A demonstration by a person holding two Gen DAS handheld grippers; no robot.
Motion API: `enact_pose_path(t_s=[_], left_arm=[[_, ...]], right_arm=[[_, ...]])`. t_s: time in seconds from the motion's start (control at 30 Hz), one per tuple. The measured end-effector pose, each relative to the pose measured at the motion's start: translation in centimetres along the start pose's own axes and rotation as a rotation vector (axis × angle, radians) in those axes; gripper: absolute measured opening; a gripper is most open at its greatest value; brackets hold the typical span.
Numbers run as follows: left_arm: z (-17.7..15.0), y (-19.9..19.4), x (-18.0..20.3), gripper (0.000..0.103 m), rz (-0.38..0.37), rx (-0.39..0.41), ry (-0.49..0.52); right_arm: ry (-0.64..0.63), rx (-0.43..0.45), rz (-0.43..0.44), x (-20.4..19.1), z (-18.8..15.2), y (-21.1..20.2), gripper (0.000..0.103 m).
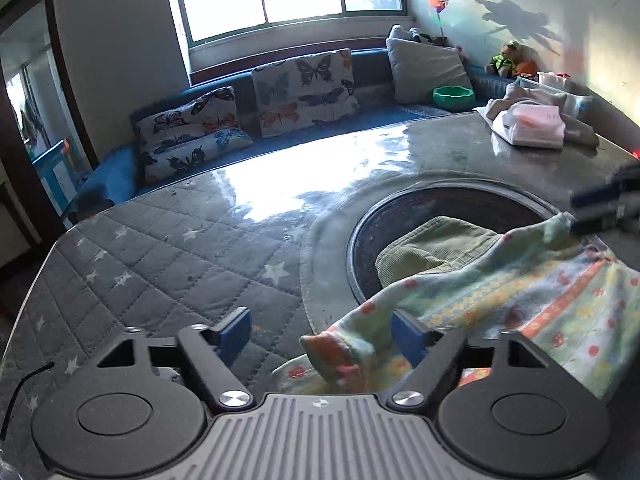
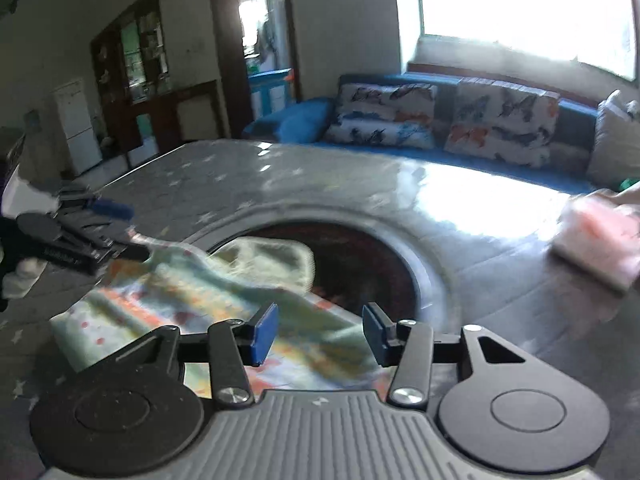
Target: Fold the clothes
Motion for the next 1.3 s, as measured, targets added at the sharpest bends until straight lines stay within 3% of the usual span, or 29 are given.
enact_pose_path(t_s=[0.1, 0.13, 0.17, 0.27, 0.4, 0.5, 0.67, 0.93, 1.1, 1.2, 1.3], left_arm=[[0.3, -0.3, -0.7, 0.08, 0.06, 0.012, -0.015], [0.3, -0.4, -1.0, 0.07, 0.076, 0.016, -0.019], [0.2, -0.5, -1.3, 0.053, 0.08, 0.019, -0.026], [-0.2, -0.7, -2.2, 0.02, 0.094, 0.005, -0.091], [-0.4, -2.0, -1.2, 0.018, 0.014, 0.037, -0.128], [-0.5, -2.0, 0.8, 0.018, -0.079, 0.032, -0.119], [-1.0, 0.7, 2.3, 0.019, -0.075, -0.022, -0.12], [-1.3, 2.0, 1.2, 0.019, -0.042, -0.041, -0.188], [0.5, 0.6, 3.2, 0.019, -0.137, 0.022, -0.166], [0.9, 1.6, 4.2, 0.019, -0.178, 0.005, -0.171], [0.4, 3.0, 4.7, 0.019, -0.17, -0.03, -0.176]], right_arm=[[0.029, -0.034, -0.004, -0.3, -0.8, 1.3, 0.043], [0.041, -0.046, -0.011, -0.2, -1.1, 1.9, 0.042], [0.05, -0.055, -0.023, 0.0, -1.3, 2.3, 0.04], [0.084, -0.06, -0.058, 0.8, -1.5, 2.7, 0.032], [0.079, -0.04, -0.078, 0.5, -0.9, 2.2, 0.033], [0.055, -0.027, -0.041, -0.6, 0.2, 2.4, 0.033], [0.018, -0.038, 0.009, -2.9, 1.3, 4.6, 0.033], [0.046, -0.077, -0.042, -2.4, 0.8, 7.3, 0.036], [-0.048, -0.017, -0.011, -4.6, 1.3, 5.5, 0.036], [-0.087, -0.038, 0.048, -6.2, 0.9, 5.2, 0.036], [-0.128, -0.071, 0.1, -7.8, -0.1, 5.0, 0.036]])
Point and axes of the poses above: each gripper's, at about its wrist camera, not at the fingertips, and y roughly the way its jaws point, x to its right, z to its top, the point moved 1 cm from there along y, roughly the way its jaws point, and after that the axes turned 6 degrees about x, right-handed, at the moved point
